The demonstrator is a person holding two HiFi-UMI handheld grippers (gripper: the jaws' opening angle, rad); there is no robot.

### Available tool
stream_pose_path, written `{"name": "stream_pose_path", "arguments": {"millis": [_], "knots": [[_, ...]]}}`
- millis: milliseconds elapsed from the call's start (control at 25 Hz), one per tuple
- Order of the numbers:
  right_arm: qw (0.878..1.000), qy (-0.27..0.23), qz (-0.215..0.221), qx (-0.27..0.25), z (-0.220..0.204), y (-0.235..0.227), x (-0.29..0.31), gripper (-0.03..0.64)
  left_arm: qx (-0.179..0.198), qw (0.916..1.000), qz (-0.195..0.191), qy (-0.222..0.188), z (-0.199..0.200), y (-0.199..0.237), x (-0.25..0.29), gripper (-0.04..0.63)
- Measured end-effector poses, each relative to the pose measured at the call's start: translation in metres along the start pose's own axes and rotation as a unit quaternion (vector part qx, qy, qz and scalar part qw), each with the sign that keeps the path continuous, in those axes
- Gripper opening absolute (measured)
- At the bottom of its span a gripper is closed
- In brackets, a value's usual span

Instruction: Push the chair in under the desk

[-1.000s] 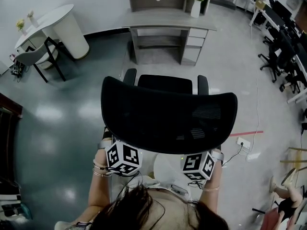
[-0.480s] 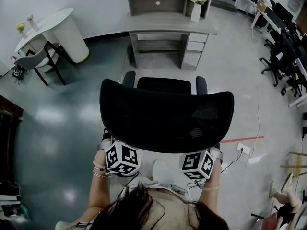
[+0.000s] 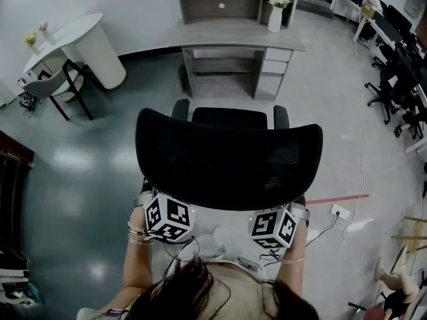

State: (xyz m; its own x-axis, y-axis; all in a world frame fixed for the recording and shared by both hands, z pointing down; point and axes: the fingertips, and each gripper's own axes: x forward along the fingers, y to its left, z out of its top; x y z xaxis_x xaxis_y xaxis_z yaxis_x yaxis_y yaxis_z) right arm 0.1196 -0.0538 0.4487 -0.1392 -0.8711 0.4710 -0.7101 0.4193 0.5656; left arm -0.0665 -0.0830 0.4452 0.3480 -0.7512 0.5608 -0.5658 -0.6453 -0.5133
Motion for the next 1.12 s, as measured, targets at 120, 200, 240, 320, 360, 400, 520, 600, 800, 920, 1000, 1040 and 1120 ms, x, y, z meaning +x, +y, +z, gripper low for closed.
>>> {"name": "stream_pose_path", "arguments": {"millis": [120,200,240,320,360,400,520,600,800,920,1000,1040,1120], "knots": [[1.0,-0.001,0.002,-0.001,-0.001,-0.004,0.004,0.235,0.0,1.0,0.003,-0.001,0.003,0.001,0.004,0.235],[1.0,-0.001,0.003,-0.001,0.001,-0.007,0.007,0.235,-0.001,1.0,0.004,0.001,0.004,0.003,0.005,0.235],[1.0,-0.001,0.003,-0.002,0.001,-0.008,0.009,0.235,0.0,1.0,0.005,0.001,0.005,0.005,0.006,0.235],[1.0,-0.001,0.004,-0.002,0.001,-0.012,0.012,0.235,0.0,1.0,0.006,-0.001,0.007,0.006,0.008,0.236],[1.0,-0.001,0.005,-0.002,0.001,-0.013,0.013,0.235,-0.001,1.0,0.007,-0.003,0.008,0.006,0.009,0.235],[1.0,0.0,0.005,-0.002,0.001,-0.014,0.015,0.235,-0.002,1.0,0.008,-0.004,0.008,0.006,0.01,0.235],[1.0,0.0,0.004,0.0,0.003,-0.018,0.019,0.235,-0.002,0.9999,0.01,-0.004,0.011,0.01,0.013,0.235],[1.0,0.001,0.006,0.001,0.005,-0.022,0.023,0.235,0.0,0.9999,0.012,-0.003,0.013,0.013,0.016,0.235],[1.0,-0.001,0.007,0.001,0.005,-0.027,0.033,0.235,0.0,0.9999,0.015,-0.002,0.015,0.018,0.025,0.235],[1.0,-0.002,0.008,0.001,0.005,-0.032,0.039,0.235,0.0,0.9999,0.017,-0.001,0.017,0.021,0.031,0.235],[1.0,-0.004,0.008,0.001,0.005,-0.034,0.043,0.235,-0.001,0.9998,0.018,-0.001,0.018,0.023,0.034,0.235],[1.0,-0.004,0.008,0.001,0.006,-0.036,0.045,0.235,0.0,0.9998,0.018,-0.001,0.019,0.024,0.036,0.235],[1.0,-0.003,0.009,0.001,0.007,-0.039,0.05,0.235,0.004,0.9998,0.018,0.001,0.021,0.027,0.04,0.235]]}}
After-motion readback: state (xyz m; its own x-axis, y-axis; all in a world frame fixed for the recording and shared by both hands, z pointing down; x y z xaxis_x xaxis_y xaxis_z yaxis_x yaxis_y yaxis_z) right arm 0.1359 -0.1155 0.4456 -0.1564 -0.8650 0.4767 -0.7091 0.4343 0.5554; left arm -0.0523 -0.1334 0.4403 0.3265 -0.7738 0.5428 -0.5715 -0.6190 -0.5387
